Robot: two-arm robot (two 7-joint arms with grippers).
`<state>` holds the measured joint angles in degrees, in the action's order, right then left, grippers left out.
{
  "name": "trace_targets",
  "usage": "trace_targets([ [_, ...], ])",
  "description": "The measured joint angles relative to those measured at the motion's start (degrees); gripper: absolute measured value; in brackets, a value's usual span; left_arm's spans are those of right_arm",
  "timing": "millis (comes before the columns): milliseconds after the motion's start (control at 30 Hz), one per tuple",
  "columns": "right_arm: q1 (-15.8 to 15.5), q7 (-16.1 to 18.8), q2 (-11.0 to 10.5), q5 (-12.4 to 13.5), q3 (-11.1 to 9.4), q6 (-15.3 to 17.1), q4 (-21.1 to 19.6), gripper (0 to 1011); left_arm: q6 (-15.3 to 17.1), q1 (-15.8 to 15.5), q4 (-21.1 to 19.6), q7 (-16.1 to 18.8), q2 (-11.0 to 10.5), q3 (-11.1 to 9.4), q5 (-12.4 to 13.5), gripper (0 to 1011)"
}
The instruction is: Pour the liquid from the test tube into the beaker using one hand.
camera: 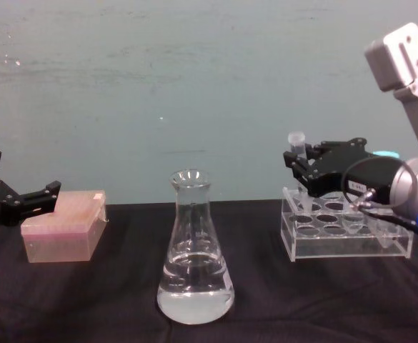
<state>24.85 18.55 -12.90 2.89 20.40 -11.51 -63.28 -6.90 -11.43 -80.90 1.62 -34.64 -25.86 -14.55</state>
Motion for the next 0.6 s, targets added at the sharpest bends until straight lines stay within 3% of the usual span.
trace_targets([
  [333,-1.5,1.0,-0.4,0.6,-1.2,0.5,-4.5,199,0.0,0.0,0.0,0.0,0.0,0.0,0.0,1000],
  [600,-2.3,2.4,-1.4,0.4,-0.5,-0.4,-8.8,199,0.0,0.0,0.0,0.0,0.0,0.0,0.0,1000],
])
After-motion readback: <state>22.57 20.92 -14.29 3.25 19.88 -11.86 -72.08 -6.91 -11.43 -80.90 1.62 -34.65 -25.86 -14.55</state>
